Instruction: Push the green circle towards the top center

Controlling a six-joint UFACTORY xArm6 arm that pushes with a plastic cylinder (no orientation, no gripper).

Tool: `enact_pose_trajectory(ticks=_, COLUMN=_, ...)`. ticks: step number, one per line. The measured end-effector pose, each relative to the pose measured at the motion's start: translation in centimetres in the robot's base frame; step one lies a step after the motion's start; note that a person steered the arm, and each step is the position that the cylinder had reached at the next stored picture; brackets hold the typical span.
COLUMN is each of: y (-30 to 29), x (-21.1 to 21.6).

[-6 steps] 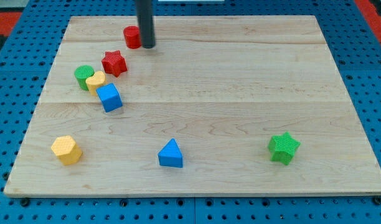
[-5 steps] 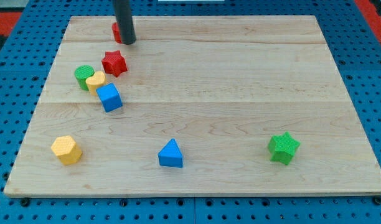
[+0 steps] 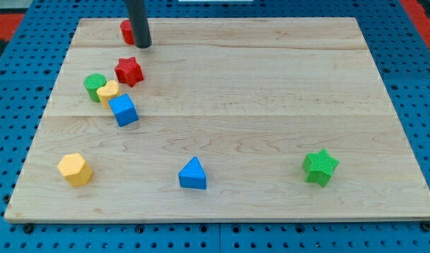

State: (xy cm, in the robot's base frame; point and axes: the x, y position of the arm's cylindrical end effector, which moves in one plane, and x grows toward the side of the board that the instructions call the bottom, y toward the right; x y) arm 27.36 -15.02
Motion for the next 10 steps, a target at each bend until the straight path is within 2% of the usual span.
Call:
enact_pose_trajectory(ticks=4, y=-11.1, x=13.5)
enact_pose_trajectory(ticks=5, y=-4.0, x=14.4)
enact_pose_trajectory(ticks=6, y=2.2, x=7.2)
enact_pose_trajectory(ticks=7, y=5.0, x=6.2)
enact_pose_trajectory(ticks=8, y=2.2, x=7.9)
enact_pose_trajectory(ticks=9, y=1.7, x=6.3)
enact_pose_trajectory(ticks=10, y=7.3, x=4.0)
